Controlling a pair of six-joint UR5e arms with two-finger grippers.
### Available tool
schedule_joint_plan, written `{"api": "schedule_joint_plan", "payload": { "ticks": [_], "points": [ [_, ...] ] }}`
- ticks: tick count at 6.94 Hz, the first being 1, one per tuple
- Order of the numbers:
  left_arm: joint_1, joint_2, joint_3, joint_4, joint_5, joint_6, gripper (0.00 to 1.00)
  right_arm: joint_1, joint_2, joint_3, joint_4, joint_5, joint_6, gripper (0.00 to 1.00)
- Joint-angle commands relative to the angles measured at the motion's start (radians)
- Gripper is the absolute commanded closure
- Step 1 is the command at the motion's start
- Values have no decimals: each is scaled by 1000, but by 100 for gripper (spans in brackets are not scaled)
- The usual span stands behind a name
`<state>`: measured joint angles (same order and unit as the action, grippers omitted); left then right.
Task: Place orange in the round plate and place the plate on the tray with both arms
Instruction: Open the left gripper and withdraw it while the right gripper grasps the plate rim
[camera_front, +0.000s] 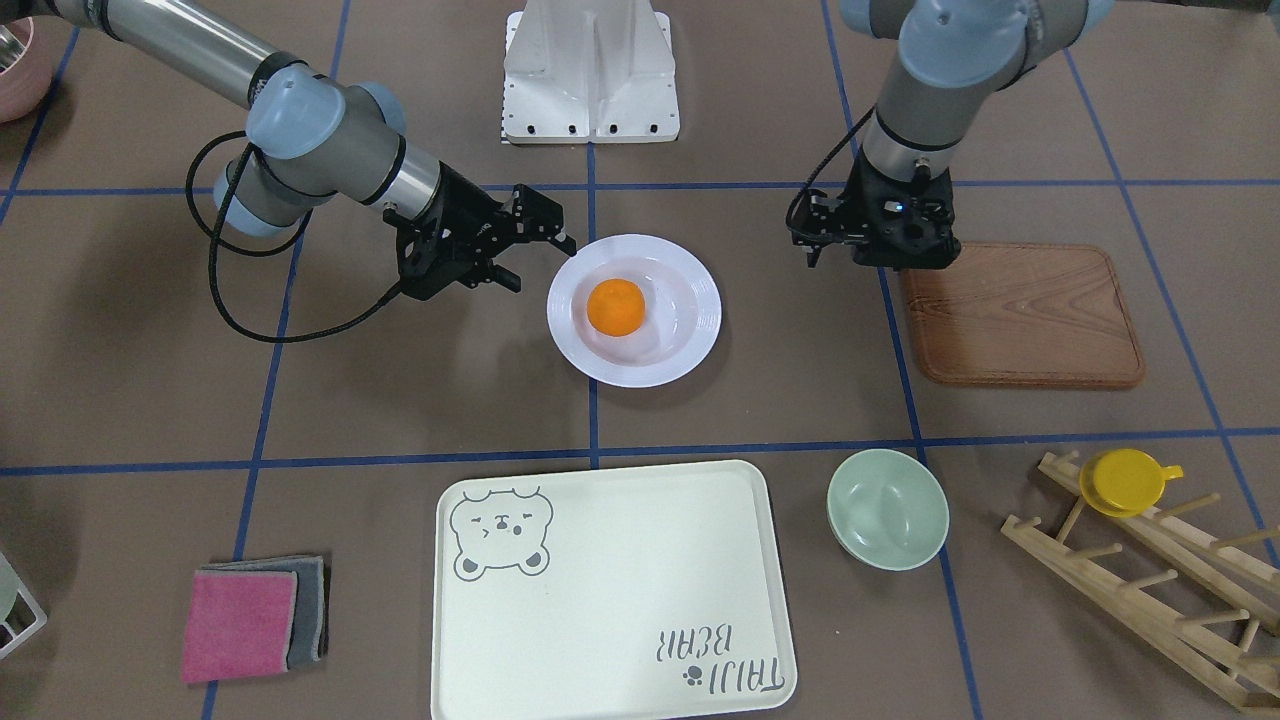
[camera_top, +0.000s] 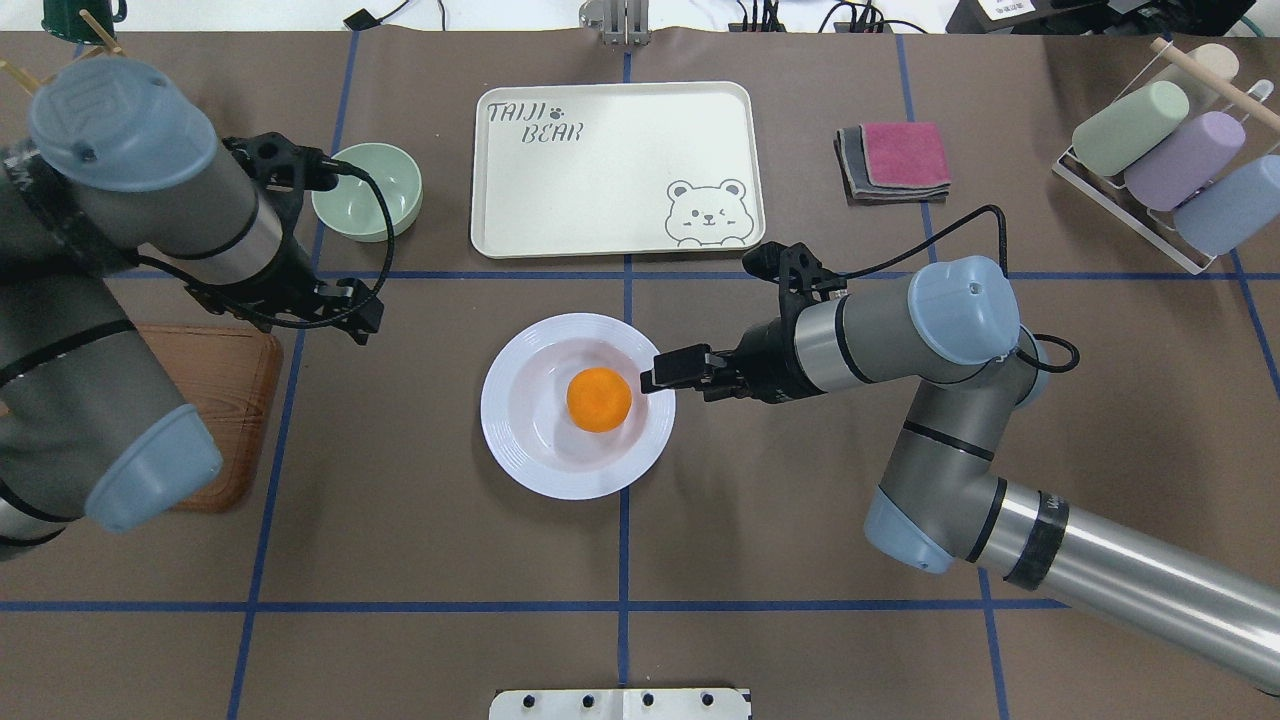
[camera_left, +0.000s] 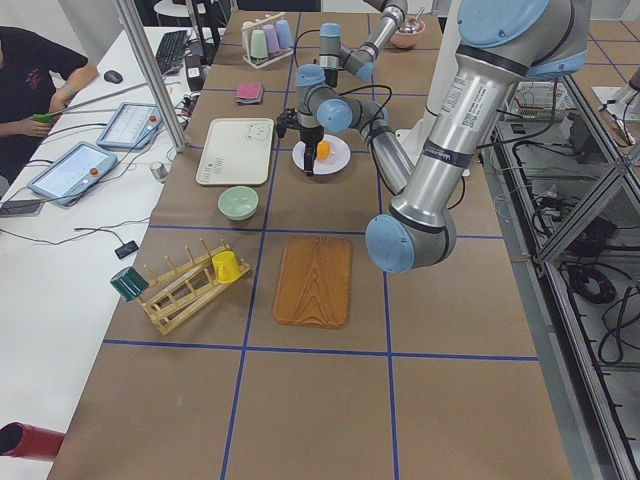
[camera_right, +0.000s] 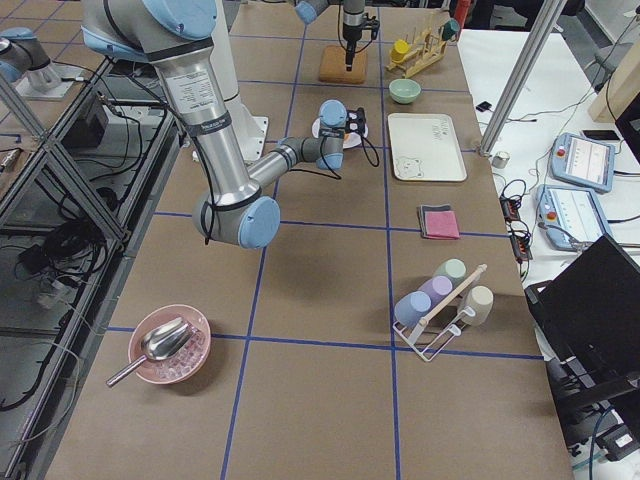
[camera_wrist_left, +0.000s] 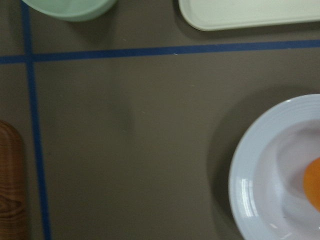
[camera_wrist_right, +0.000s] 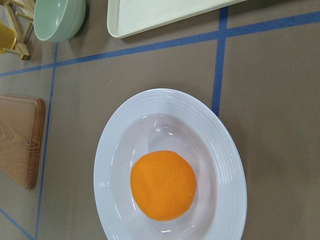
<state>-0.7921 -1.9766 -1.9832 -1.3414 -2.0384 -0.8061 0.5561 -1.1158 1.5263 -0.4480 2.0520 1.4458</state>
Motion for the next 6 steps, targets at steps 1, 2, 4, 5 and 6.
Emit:
{"api": "schedule_joint_plan", "payload": {
  "ticks": [1,2,4,5,6],
  "points": [
    [-114,74,9,2,-3,193,1,-7,8,-110,216,-70,97,0],
    [-121,79,15,1,-3,203,1,-18,4,-112,219,-81,105,1],
    [-121,84,17,-1,-3,203,1,-51,1,-127,219,-116,102,19],
    [-121,85,24,-4,-3,203,1,-80,2,-135,219,-151,102,21],
    [-121,85,24,-4,-3,203,1,-90,7,-135,219,-164,102,21]
  ]
}}
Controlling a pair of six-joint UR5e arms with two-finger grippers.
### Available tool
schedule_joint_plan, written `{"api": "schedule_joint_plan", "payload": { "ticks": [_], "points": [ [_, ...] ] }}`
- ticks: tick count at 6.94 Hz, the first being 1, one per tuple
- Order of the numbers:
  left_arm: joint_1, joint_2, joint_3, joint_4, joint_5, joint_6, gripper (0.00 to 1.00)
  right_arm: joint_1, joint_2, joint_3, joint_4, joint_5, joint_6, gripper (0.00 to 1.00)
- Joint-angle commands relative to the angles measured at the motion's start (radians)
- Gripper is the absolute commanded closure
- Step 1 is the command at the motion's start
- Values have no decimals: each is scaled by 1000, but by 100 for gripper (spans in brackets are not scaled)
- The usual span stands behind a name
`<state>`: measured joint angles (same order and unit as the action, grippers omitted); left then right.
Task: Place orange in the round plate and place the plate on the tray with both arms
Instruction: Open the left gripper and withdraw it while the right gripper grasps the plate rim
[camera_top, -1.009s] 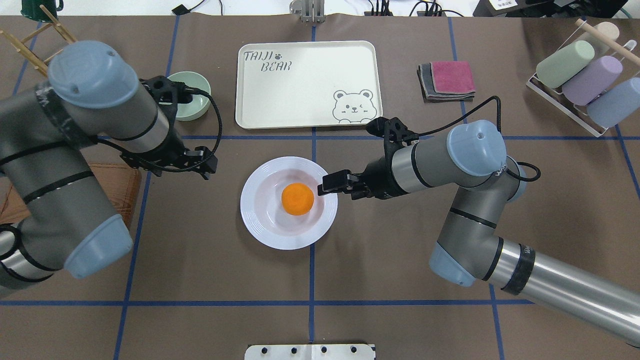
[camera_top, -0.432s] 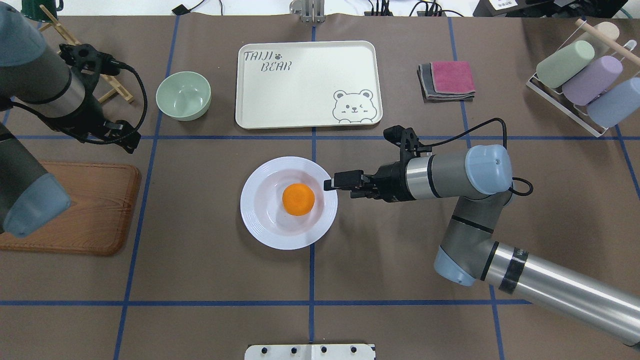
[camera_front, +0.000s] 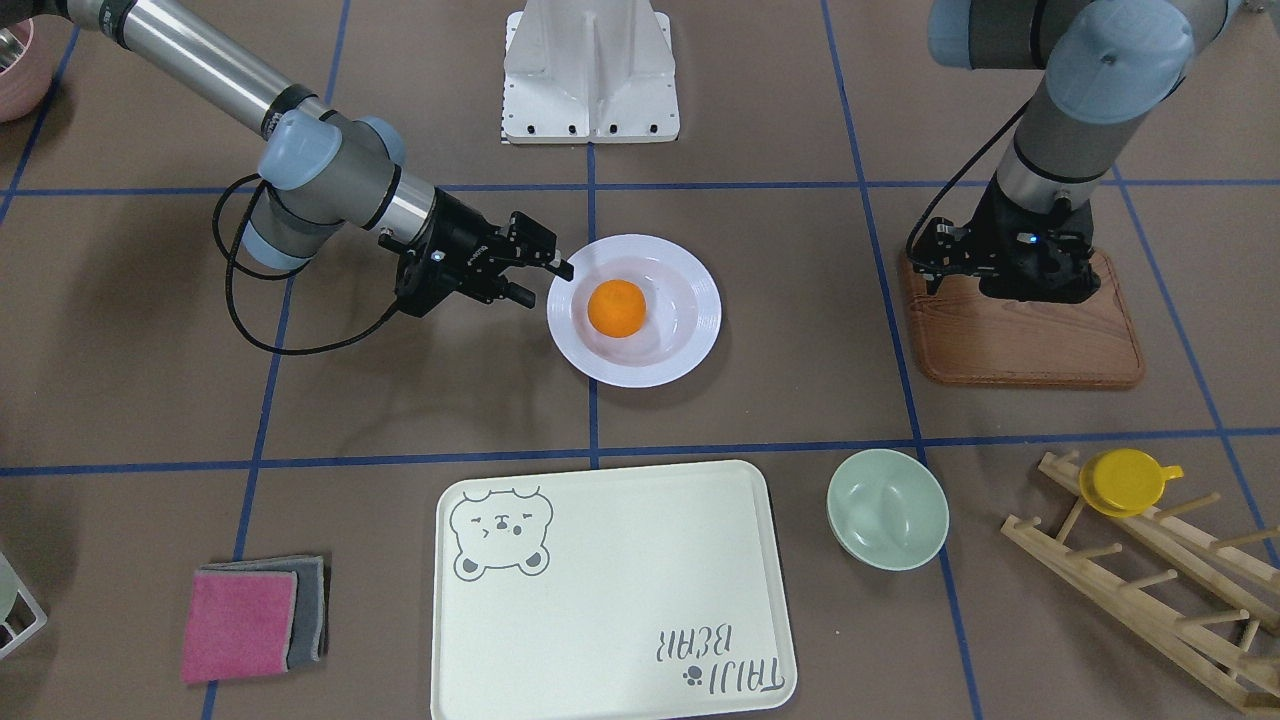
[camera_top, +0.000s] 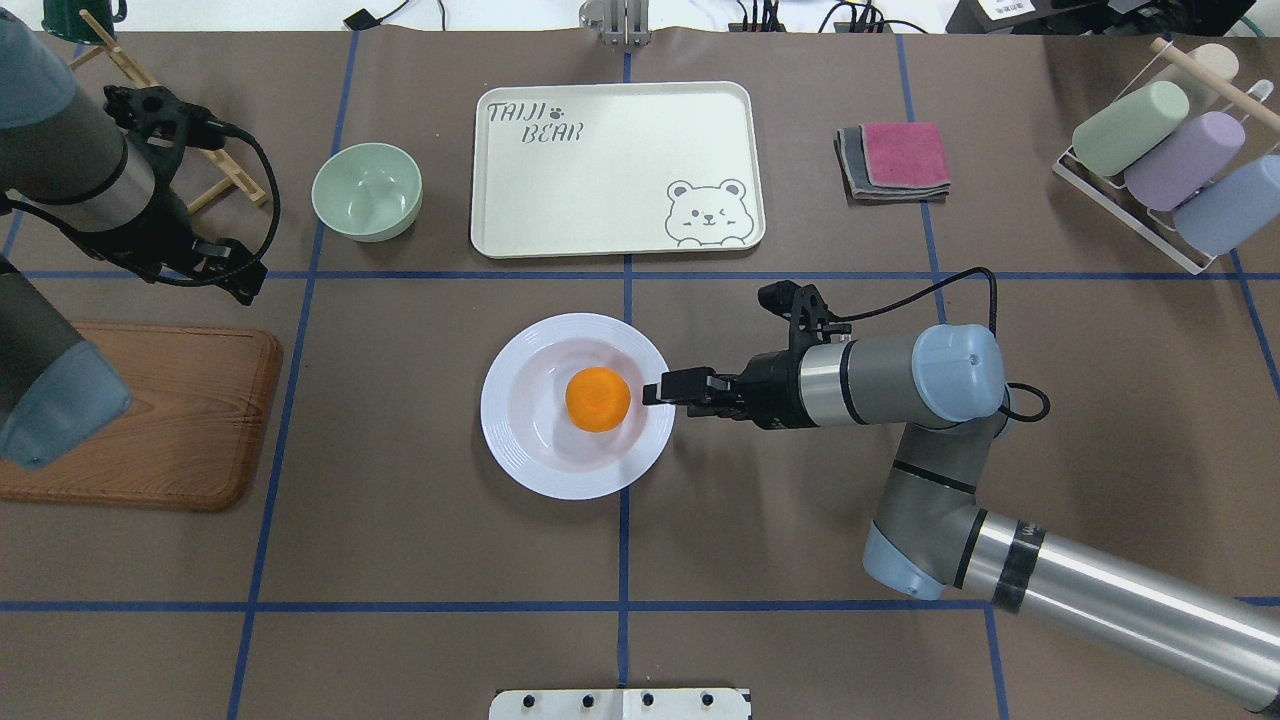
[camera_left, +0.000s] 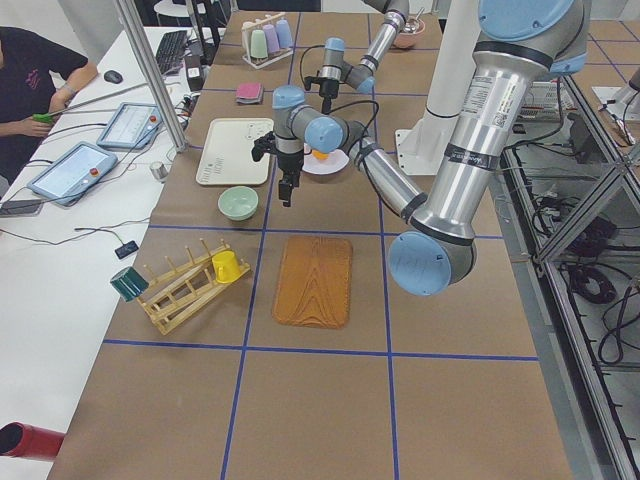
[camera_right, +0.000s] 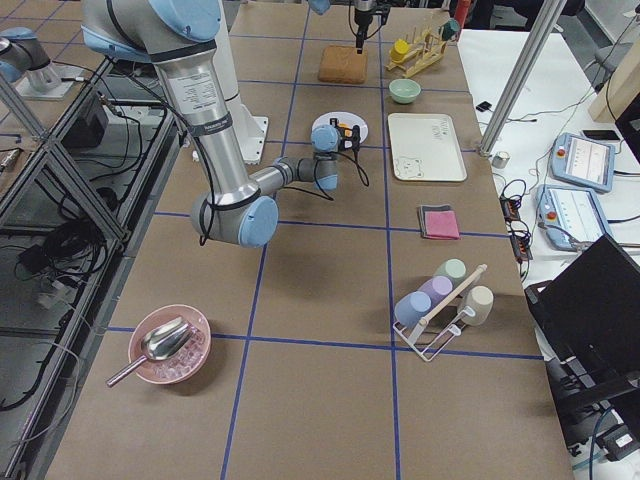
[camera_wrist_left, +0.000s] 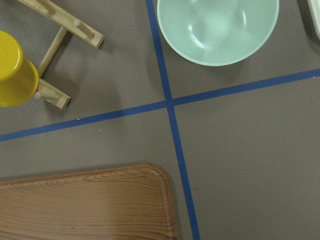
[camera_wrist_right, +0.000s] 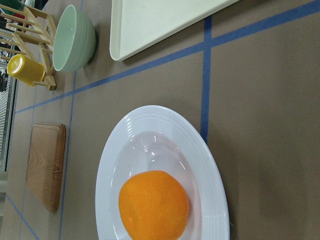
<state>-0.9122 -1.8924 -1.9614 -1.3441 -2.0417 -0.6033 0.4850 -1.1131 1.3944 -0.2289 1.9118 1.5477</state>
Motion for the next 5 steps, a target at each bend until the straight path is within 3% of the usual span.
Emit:
{"api": "schedule_joint_plan", "payload": {
  "ticks": [1,5],
  "points": [
    [-1,1,7,-1,0,0,1,-20,-2,-3,0,-24,0,21],
    [-1,1,7,-1,0,0,1,-32,16,-34,-6,-56,2,21]
  ]
}}
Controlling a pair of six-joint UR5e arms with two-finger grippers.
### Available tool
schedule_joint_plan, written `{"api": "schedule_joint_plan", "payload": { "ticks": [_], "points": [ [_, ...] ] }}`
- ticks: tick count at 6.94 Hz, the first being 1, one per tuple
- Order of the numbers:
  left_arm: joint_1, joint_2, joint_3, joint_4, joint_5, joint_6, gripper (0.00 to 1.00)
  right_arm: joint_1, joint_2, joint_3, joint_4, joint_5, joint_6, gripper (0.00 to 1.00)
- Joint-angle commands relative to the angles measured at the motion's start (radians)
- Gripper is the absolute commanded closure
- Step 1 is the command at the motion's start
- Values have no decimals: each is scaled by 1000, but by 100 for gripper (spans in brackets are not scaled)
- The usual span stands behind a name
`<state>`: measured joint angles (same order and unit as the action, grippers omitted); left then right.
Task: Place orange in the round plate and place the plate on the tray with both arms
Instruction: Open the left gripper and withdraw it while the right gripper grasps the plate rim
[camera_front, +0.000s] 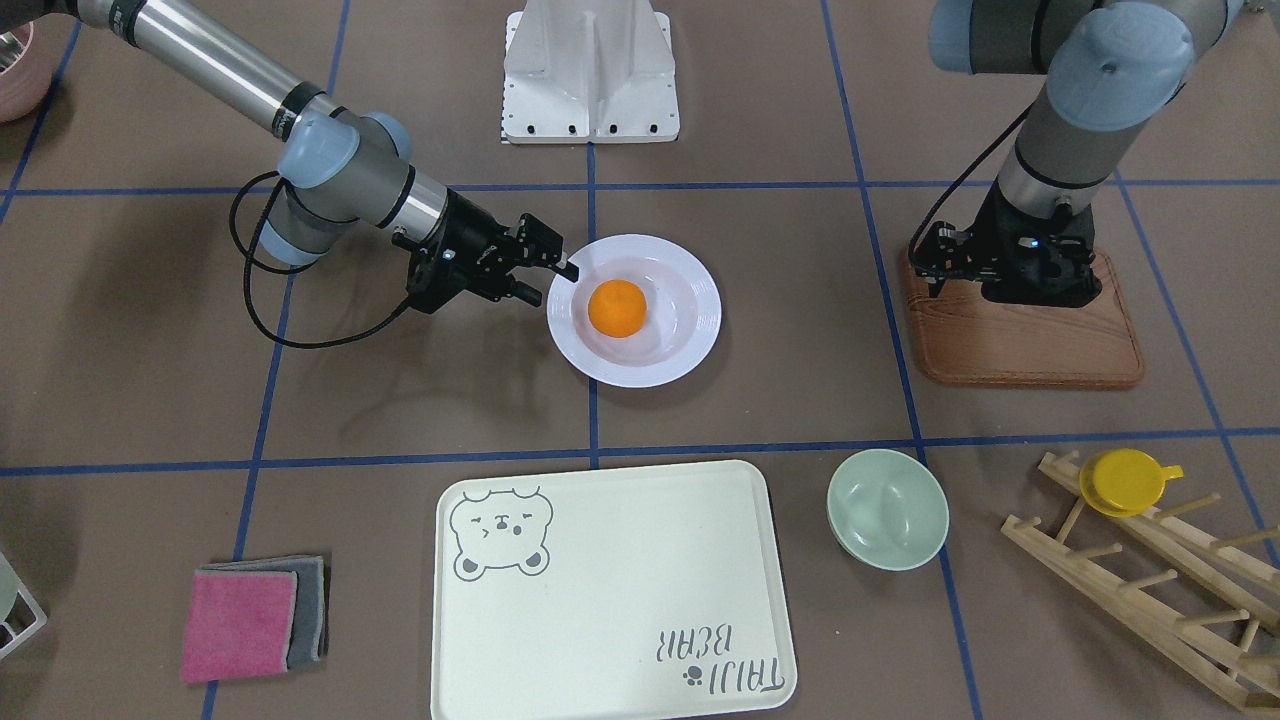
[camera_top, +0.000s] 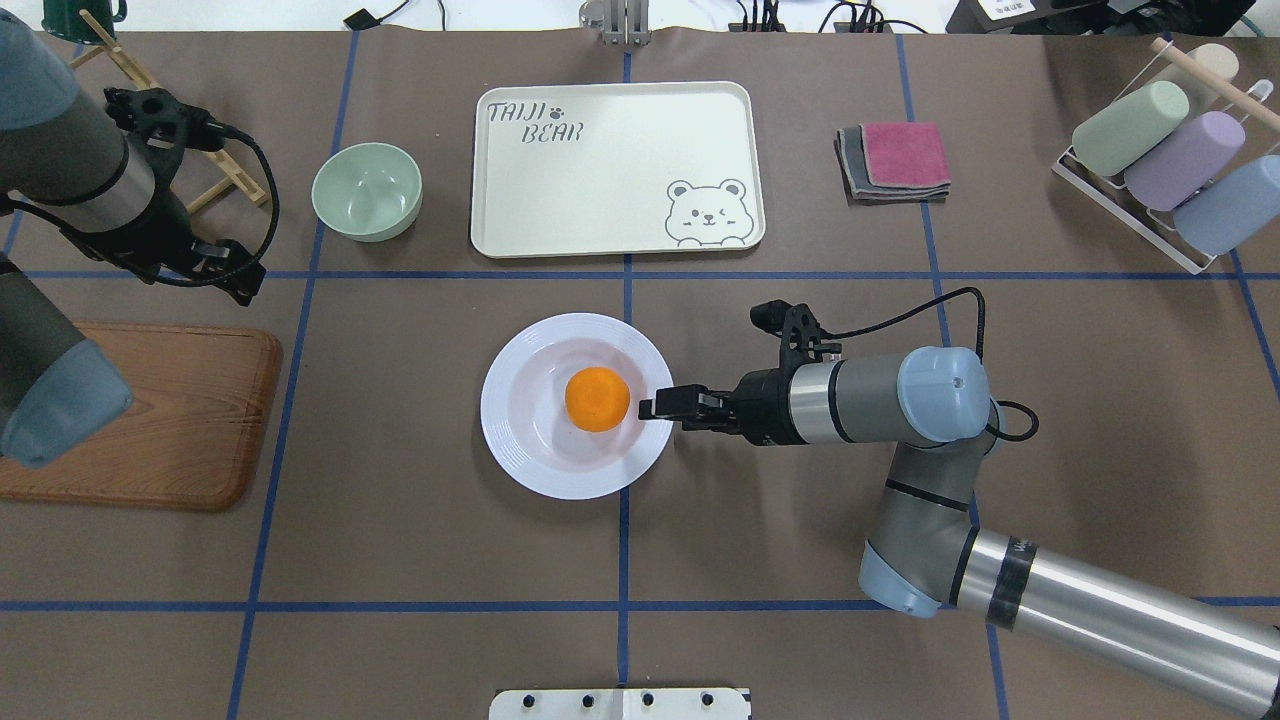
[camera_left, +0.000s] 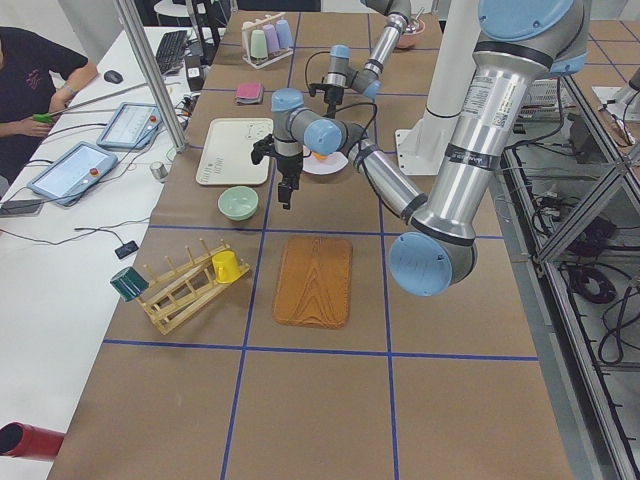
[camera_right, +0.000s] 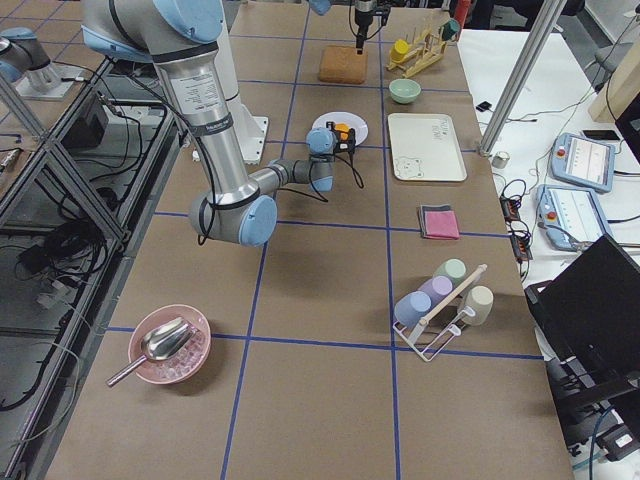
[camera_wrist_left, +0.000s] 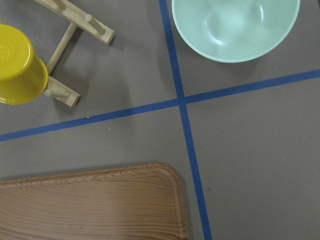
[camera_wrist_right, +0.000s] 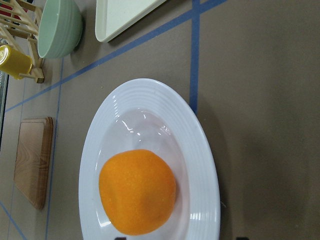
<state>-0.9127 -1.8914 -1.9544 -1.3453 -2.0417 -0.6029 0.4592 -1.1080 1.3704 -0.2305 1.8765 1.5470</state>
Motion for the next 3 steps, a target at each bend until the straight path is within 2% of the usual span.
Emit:
{"api": "schedule_joint_plan", "payload": {
  "ticks": [1,3],
  "points": [
    [0,0,0,0,0,-2,1,-8,20,-13,-6,-22,2,21],
    [0,0,0,0,0,0,1,-10,40,-17,-4,-29,5,25]
  ]
}}
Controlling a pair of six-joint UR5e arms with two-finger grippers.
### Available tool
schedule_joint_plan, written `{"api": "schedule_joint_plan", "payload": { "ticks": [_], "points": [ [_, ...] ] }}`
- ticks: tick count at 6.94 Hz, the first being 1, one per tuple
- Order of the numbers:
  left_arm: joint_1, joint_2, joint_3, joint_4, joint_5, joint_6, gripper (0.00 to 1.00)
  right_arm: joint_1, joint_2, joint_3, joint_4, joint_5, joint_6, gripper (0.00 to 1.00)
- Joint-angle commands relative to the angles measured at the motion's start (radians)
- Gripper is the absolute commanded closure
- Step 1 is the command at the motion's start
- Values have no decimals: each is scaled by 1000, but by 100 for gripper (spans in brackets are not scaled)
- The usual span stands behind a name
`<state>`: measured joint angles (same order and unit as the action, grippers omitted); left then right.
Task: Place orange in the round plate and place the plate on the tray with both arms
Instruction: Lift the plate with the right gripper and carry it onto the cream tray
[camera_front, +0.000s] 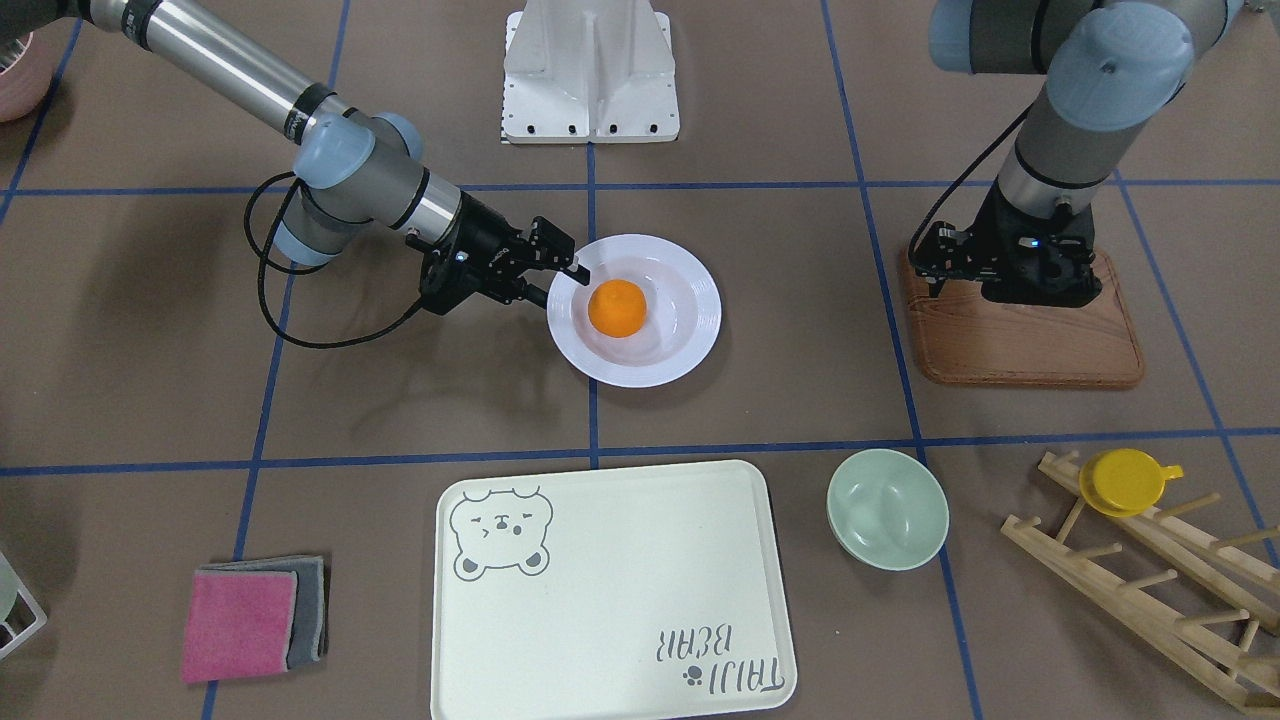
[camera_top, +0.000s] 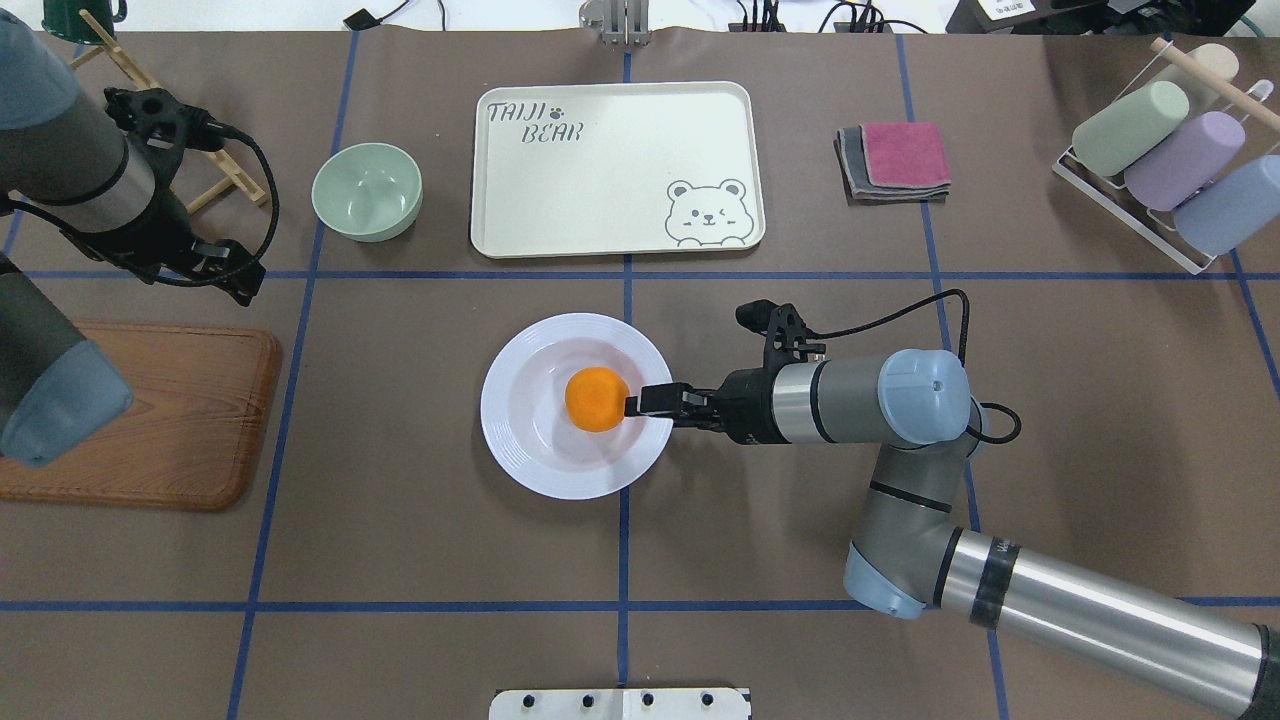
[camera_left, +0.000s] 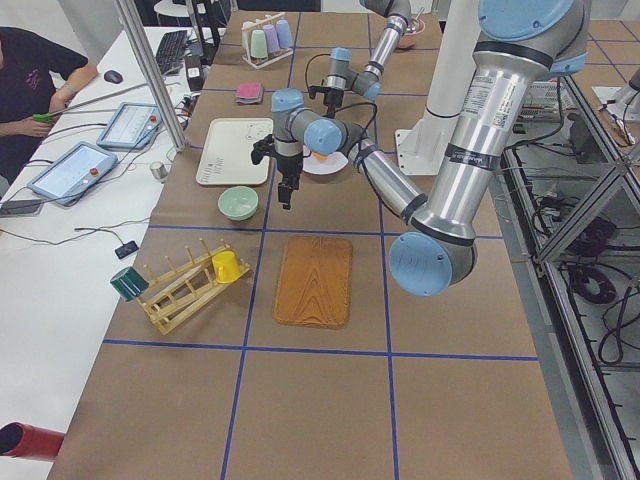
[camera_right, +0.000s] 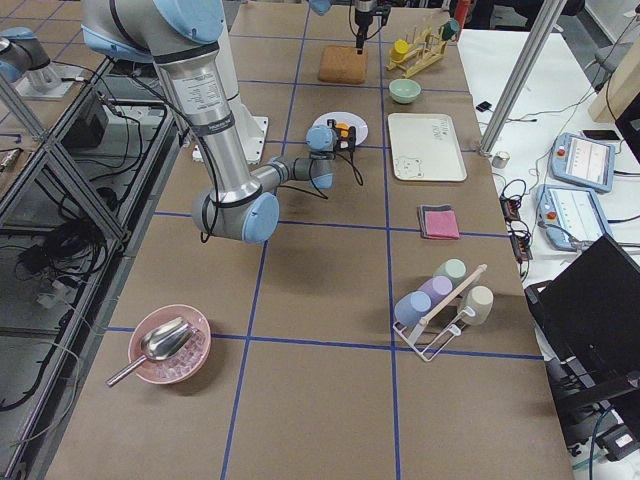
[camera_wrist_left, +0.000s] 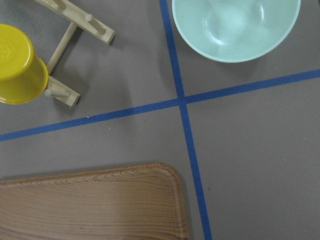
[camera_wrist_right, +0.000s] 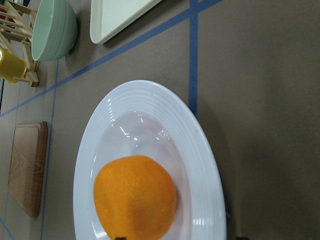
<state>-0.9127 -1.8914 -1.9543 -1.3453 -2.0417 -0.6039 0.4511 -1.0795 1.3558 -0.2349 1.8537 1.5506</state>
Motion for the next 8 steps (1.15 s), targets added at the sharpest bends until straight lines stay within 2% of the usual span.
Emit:
{"api": "schedule_joint_plan", "payload": {
  "ticks": [1,3,4,6,8],
  "points": [
    [-2,0,0,0,0,1,1,-2,10,-1,3,-8,2,39],
    [-9,0,0,0,-2,1,2,0,10,8,6,-7,2,69],
    [-12,0,0,0,-2,1,2,0,10,14,8,-8,2,76],
    [-18,0,0,0,-2,1,2,0,12,34,8,-8,2,77],
    [-20,0,2,0,-2,3,2,1,10,32,58,-11,11,85]
  ]
}}
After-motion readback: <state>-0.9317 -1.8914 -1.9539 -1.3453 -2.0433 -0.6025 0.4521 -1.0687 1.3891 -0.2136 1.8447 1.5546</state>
